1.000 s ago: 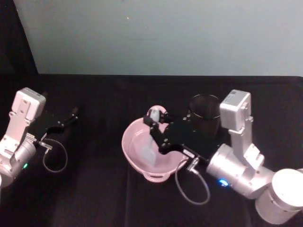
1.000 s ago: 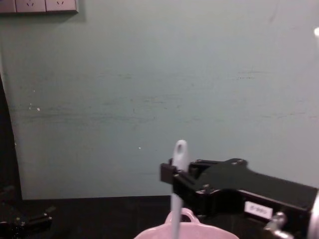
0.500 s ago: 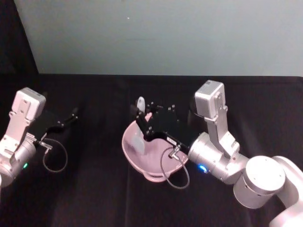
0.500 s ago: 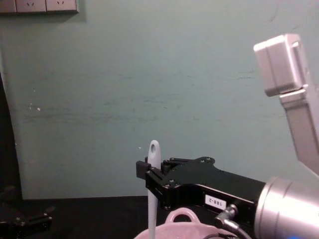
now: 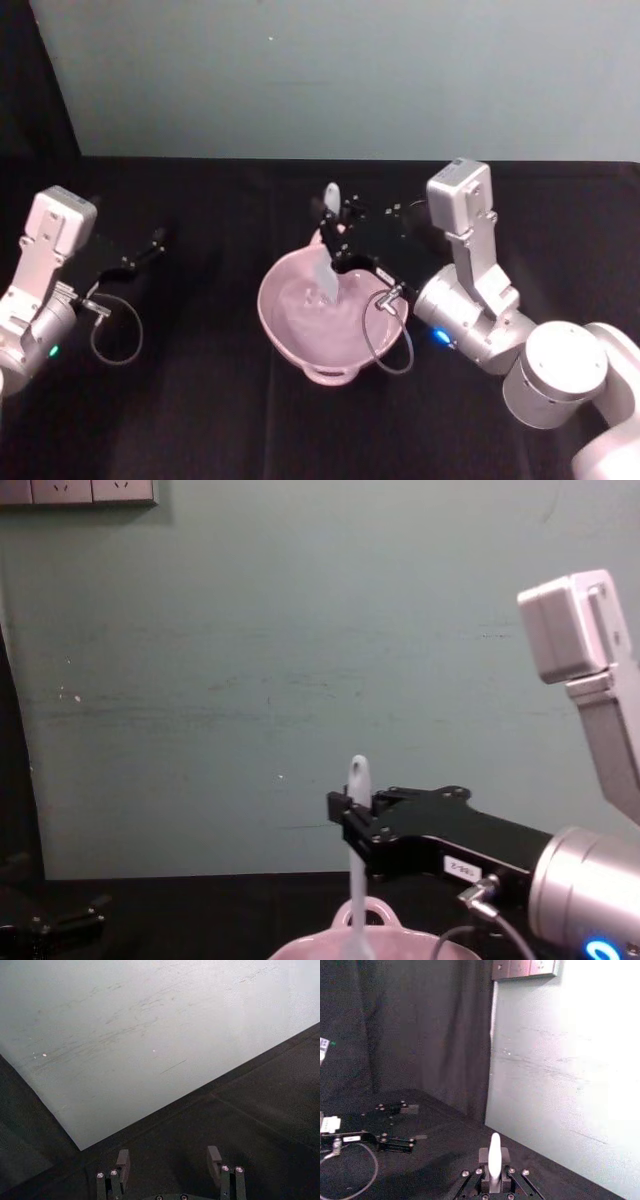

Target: Use the one hand to pick up the spoon and stir the clear water in the bowl.

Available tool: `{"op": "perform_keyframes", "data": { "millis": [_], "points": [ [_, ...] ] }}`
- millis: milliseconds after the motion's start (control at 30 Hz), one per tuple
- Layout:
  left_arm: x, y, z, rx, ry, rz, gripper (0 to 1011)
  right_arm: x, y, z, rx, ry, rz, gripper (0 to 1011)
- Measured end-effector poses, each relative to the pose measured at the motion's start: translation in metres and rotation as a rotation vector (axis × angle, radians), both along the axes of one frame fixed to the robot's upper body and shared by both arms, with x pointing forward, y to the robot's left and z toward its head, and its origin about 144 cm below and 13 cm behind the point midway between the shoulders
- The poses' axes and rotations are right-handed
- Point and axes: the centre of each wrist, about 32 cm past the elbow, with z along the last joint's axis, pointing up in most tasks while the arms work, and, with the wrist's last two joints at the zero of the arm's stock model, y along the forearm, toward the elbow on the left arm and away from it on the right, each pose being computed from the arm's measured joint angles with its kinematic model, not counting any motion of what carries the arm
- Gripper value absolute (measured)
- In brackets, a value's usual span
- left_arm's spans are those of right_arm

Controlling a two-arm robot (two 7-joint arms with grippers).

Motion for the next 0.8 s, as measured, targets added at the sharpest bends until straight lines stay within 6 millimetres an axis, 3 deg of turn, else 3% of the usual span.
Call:
{"op": "perform_keyframes", "data": {
  "millis": [333, 533, 800],
  "points": [
    [0.000, 0.000, 0.000, 0.000, 0.000, 0.000, 1011, -0.008, -0.021, 0.003, -0.008, -0.016, -0.046, 120],
    [0.000, 0.000, 0.000, 0.000, 0.000, 0.000, 1011, -0.023, -0.034, 0.009, 0.013, 0.005, -0.030, 121],
    [0.000, 0.000, 0.000, 0.000, 0.000, 0.000, 1011, -0.040, -0.037, 0.018, 0.052, 0.038, 0.058, 120]
  ]
}}
